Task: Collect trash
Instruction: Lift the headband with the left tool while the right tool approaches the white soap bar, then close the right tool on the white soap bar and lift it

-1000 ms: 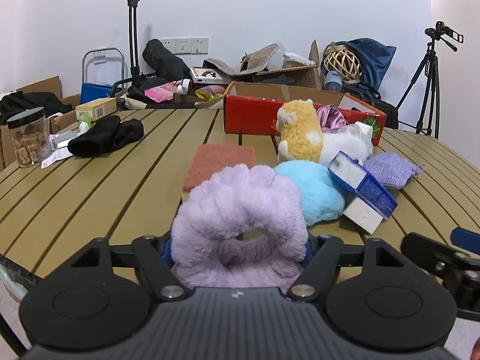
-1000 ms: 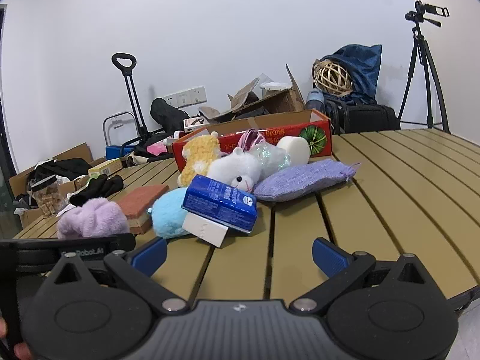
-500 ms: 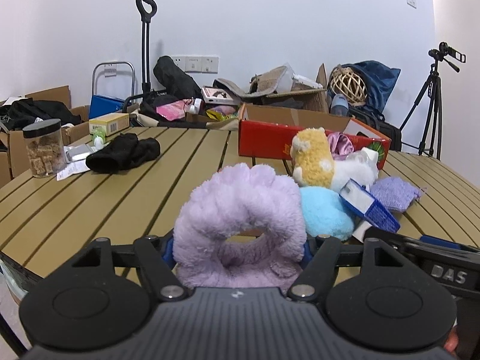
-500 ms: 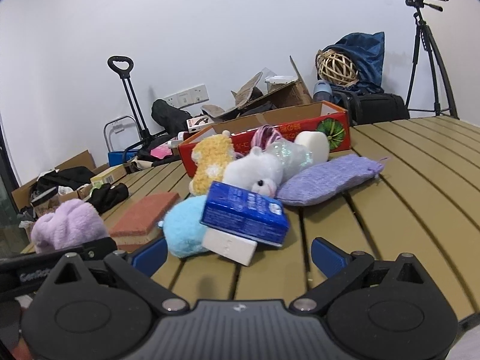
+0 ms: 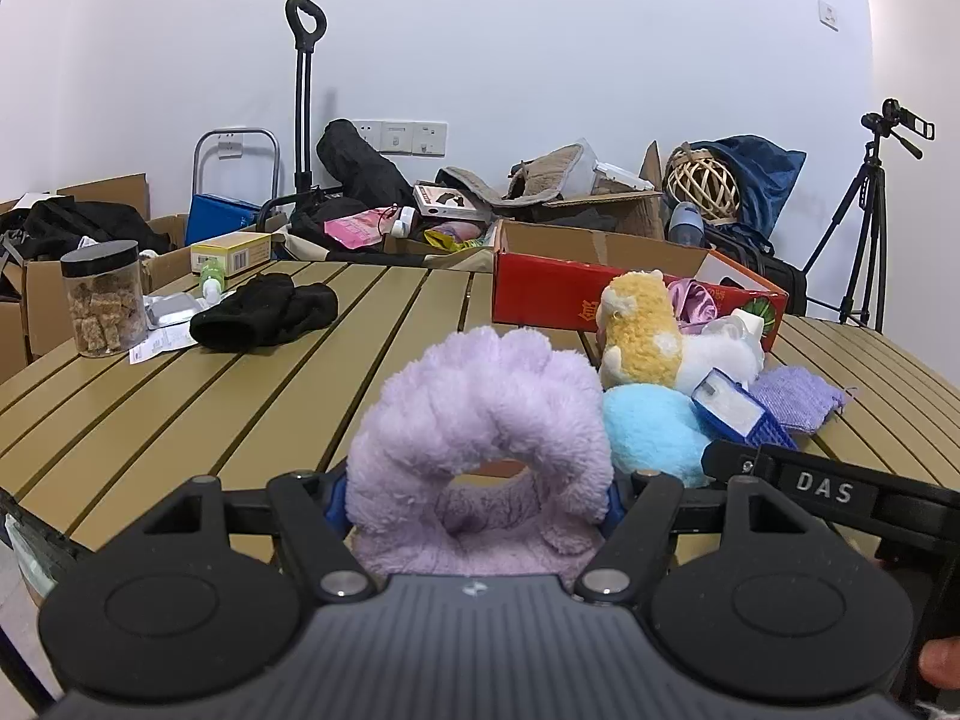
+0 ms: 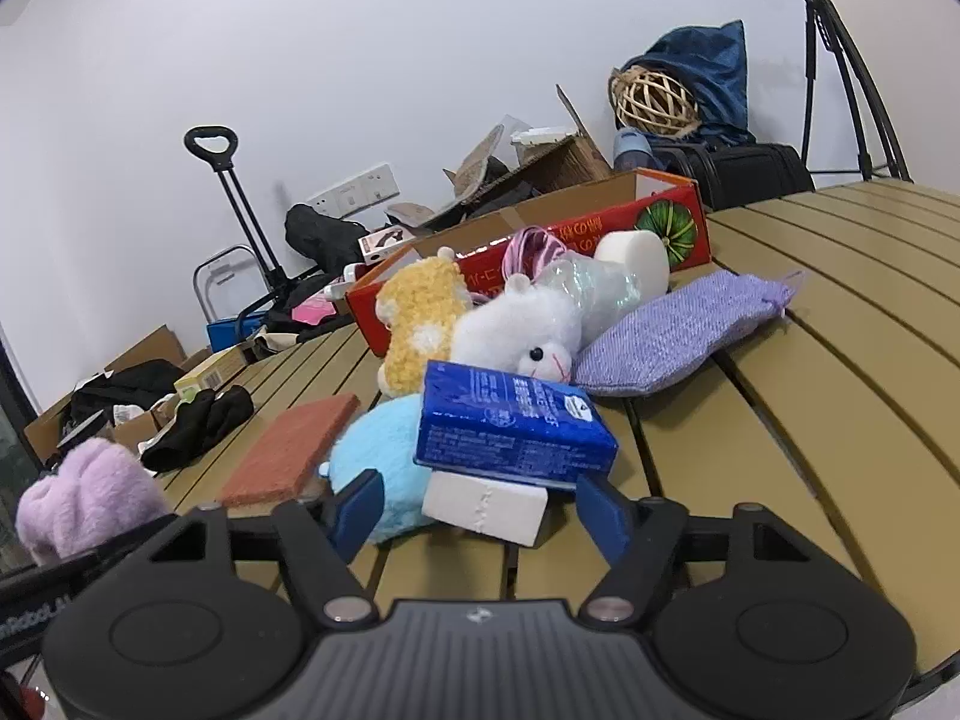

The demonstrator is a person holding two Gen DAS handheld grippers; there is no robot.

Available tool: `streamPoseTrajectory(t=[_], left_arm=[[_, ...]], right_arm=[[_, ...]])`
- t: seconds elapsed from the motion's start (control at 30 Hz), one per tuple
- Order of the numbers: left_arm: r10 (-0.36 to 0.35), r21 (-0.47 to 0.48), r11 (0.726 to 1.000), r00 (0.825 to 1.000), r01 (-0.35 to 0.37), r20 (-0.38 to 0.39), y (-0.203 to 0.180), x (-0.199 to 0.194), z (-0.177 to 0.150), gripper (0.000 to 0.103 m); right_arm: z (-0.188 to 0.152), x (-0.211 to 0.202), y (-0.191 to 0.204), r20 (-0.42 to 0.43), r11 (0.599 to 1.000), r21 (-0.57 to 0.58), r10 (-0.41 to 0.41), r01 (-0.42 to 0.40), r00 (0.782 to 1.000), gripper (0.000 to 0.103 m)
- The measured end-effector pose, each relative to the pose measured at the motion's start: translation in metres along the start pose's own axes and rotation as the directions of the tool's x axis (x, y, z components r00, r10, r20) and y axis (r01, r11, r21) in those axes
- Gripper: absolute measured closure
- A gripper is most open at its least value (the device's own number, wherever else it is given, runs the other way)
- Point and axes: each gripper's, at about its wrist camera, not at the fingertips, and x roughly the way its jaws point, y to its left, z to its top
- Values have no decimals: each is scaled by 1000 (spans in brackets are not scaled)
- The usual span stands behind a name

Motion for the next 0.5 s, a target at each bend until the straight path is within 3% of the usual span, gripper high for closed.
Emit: streamPoseTrajectory(t=[0.13, 0.2, 0.5], left_arm=[[1, 0, 1000, 1000, -1, 2, 1, 0, 0, 31], [4, -2, 1000, 1000, -4, 1, 3, 0, 0, 31], [8, -5, 1000, 1000, -8, 2, 6, 0, 0, 31]], right_arm=[[-1, 5, 1, -3, 1000, 8, -7, 7, 1000, 50], [-2, 6, 1, -5, 1000, 12, -7, 7, 1000, 61], [-3, 2, -1, 3, 1000, 9, 12, -12, 1000, 70]])
